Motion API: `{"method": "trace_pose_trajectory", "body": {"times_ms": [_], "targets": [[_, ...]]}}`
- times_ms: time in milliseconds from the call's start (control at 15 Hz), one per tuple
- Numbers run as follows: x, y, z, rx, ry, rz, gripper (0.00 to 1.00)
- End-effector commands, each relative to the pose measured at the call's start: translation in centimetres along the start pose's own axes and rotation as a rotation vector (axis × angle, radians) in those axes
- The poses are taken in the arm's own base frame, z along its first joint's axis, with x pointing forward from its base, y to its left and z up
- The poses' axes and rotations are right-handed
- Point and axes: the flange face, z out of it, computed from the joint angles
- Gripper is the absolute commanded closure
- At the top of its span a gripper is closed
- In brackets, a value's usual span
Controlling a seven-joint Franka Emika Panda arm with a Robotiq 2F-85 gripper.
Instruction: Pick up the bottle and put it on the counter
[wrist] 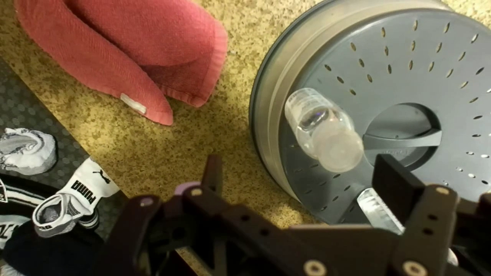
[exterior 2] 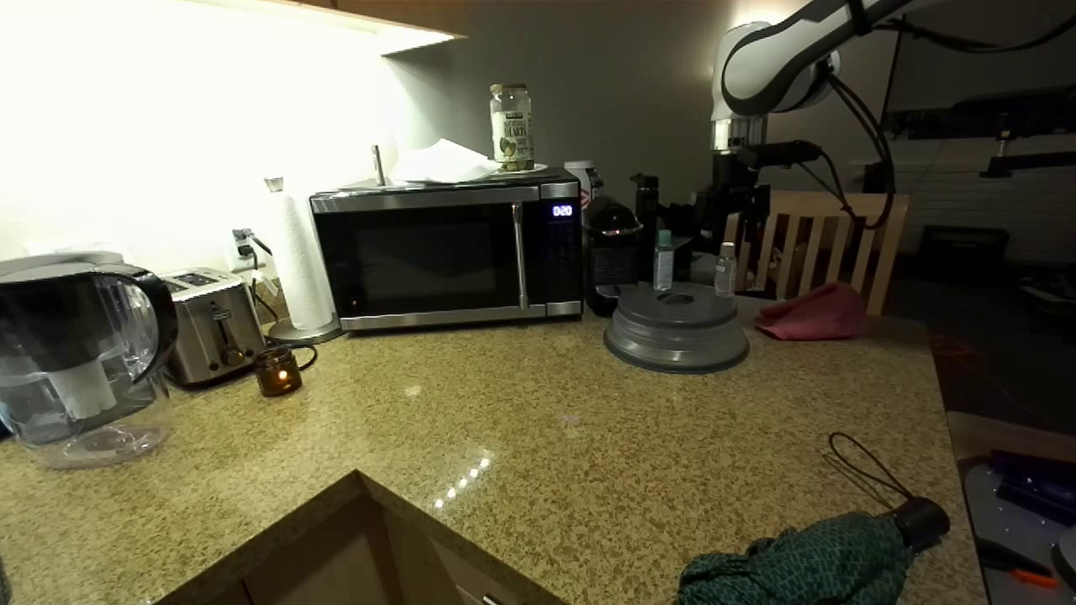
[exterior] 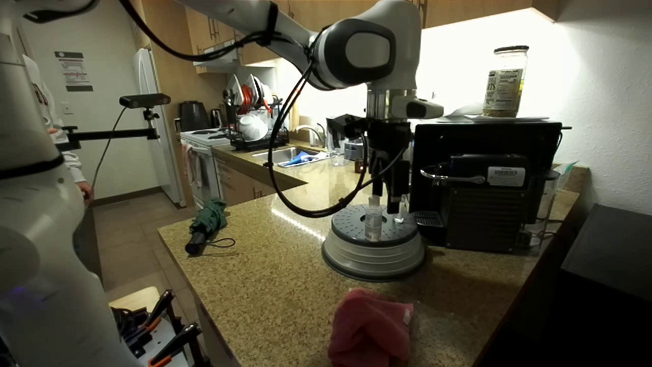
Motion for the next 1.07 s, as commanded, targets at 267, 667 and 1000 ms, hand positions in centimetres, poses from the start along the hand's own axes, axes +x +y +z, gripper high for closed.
{"method": "trace_pose_trajectory", "body": {"times_ms": [267,667,1000], "targets": [[-0.36,0.23,-0.12,0.017,-0.038,-0.001,0.0],[-0.19,0.04,0.12,-0.003,-0.021,0.0,0.0],[-0.19,0.04,0.12,-0.003,-0.021,0.0,0.0]]}}
